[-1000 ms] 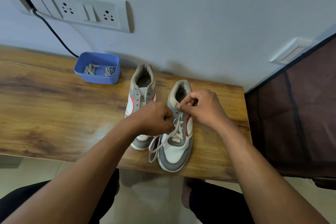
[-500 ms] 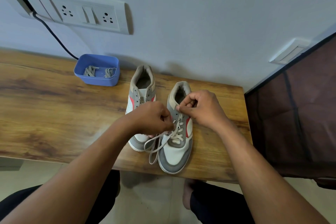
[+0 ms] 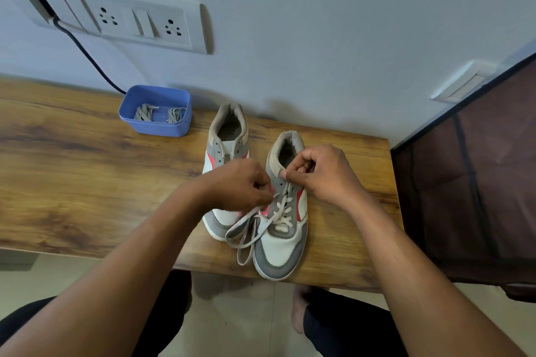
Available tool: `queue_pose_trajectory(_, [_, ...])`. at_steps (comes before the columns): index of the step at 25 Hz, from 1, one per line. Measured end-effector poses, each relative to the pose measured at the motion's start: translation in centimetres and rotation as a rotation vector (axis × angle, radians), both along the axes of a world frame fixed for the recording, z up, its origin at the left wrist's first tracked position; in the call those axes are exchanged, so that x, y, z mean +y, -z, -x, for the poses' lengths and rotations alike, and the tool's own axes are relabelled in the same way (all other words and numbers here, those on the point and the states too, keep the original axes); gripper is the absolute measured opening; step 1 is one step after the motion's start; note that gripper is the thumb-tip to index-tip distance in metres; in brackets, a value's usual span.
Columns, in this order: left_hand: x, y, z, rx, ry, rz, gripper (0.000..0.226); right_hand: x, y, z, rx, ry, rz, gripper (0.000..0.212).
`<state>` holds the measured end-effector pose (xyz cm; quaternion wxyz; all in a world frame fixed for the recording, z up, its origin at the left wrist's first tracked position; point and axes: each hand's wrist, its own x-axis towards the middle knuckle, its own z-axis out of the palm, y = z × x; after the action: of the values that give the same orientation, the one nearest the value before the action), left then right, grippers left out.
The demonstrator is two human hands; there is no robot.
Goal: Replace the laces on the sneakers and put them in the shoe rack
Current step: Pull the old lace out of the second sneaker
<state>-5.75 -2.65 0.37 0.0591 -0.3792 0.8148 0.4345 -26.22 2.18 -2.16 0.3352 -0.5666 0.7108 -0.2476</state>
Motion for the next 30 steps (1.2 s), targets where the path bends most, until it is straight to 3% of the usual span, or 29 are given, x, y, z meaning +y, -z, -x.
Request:
queue_pose_trajectory(4, [0.0, -0.5, -1.1, -0.077, 0.115, -0.178, 0.026, -0.1, 0.1, -0.1, 0.041, -0.03, 0.008, 0.015])
queue_pose_trajectory(10, [-0.1, -1.3, -1.7, -0.266, 0.123, -0.256, 0.02, -0.5, -0.5, -0.6, 0.11, -0.121, 0.136, 0.007])
queue_pose_trajectory(12, [0.0, -1.5, -1.6, -0.292, 0.125, -0.259, 0.021, -0.3, -0.7, -0.7, 0.055, -0.091, 0.194, 0.017])
queue_pose_trajectory(15, [-0.2, -0.9, -1.1, -0.106, -0.027, 0.124, 0.013, 0.1, -1.2, -0.1, 0.087, 0.068, 0.169, 0.004])
queue_pose_trajectory(17, [-0.1, -0.5, -0.3, 0.112, -0.16, 0.398, 0.007, 0.4, -1.4, 0.2, 0.162, 0.115, 0.037, 0.015])
queue_pose_trajectory(18, [-0.1, -0.2, 0.0, 0.201, -0.183, 0.446, 0.015, 0.6, -1.5, 0.1, 0.156, 0.117, -0.045, 0.019])
queue_pose_trajectory(20, [-0.2, 0.7, 0.6, 0.261, -0.142, 0.454, 0.034, 0.7, -1.5, -0.4, 0.099, 0.121, -0.18, 0.024])
queue_pose_trajectory(22, [0.0, 1.4, 1.0, 0.188, -0.086, 0.459, 0.044, 0.8, -1.7, -0.8, 0.097, 0.126, -0.236, 0.026])
queue_pose_trajectory(24, [0.1, 2.1, 1.3, 0.132, -0.085, 0.491, 0.045, 0.8, -1.7, -0.9, 0.123, 0.131, -0.264, 0.024])
queue_pose_trajectory(30, [-0.3, 3.6, 1.7, 0.248, -0.192, 0.51, 0.043, 0.8, -0.7, -1.3, -0.045, 0.16, -0.293, 0.027])
